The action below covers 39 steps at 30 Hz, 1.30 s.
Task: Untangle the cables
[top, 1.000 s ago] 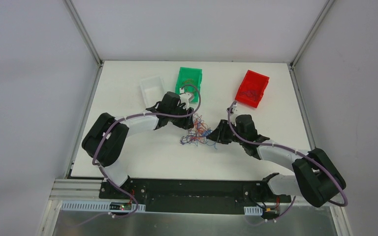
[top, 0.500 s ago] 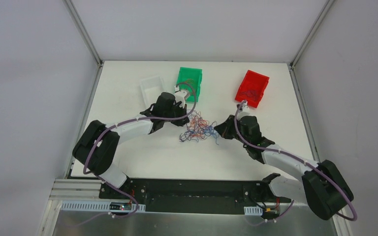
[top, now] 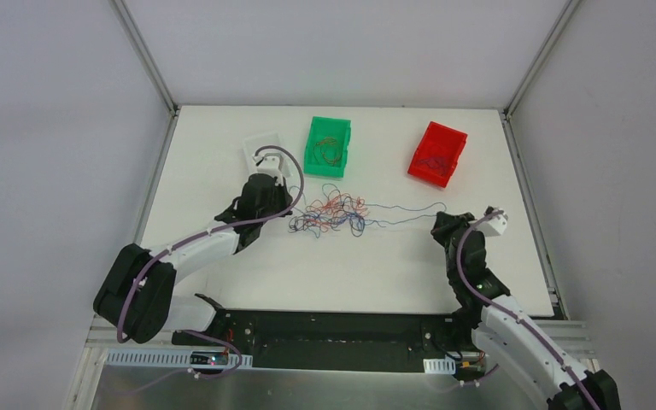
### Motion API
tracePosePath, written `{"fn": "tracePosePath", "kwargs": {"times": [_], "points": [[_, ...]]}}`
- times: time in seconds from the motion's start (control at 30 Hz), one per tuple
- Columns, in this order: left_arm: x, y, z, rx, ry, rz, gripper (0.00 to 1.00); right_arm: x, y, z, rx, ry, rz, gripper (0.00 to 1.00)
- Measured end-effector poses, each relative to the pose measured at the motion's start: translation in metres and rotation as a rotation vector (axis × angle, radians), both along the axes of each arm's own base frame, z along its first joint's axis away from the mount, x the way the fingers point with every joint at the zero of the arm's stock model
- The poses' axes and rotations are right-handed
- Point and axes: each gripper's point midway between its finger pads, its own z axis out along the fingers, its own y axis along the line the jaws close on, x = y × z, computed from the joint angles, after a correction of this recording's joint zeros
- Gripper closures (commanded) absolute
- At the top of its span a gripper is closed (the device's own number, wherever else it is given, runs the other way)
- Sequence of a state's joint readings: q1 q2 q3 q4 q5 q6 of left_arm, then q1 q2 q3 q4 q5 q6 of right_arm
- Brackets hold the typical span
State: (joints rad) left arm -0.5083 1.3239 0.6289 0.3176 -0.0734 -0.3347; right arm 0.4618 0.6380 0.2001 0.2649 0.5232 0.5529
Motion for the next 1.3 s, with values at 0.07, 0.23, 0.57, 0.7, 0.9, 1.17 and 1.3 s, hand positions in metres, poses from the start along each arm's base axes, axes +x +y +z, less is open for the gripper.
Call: {"fn": "tracePosePath", "kwargs": {"times": [0.07, 0.23, 0.57, 0.7, 0.9, 1.17, 1.3], "points": [[0.002, 0.012, 0.002, 0.012, -0.017, 0.071, 1.0, -0.003, -0.019, 0.004, 0.013, -0.027, -0.092, 1.0], [0.002, 0.035, 0.014, 0.014, -0.079, 0.179, 1.0, -0.011, -0.044, 0.009, 0.023, -0.062, -0.205, 1.0], [-0.004, 0.035, 0.037, -0.042, -0.171, 0.153, 1.0, -0.011, -0.013, -0.003, -0.04, -0.008, 0.002, 1.0], [-0.013, 0.037, 0.06, -0.07, -0.198, 0.144, 1.0, -0.011, -0.001, -0.005, -0.046, 0.004, 0.071, 1.0], [-0.024, 0.051, 0.129, -0.093, -0.261, 0.183, 1.0, -0.011, 0.005, 0.028, -0.053, 0.01, 0.105, 1.0], [-0.062, 0.122, 0.134, -0.033, -0.233, 0.438, 1.0, -0.015, -0.016, 0.208, -0.048, -0.231, 0.022, 1.0], [-0.076, 0.151, 0.126, 0.008, -0.222, 0.541, 1.0, -0.022, -0.021, 0.265, -0.066, -0.298, 0.024, 1.0]]}}
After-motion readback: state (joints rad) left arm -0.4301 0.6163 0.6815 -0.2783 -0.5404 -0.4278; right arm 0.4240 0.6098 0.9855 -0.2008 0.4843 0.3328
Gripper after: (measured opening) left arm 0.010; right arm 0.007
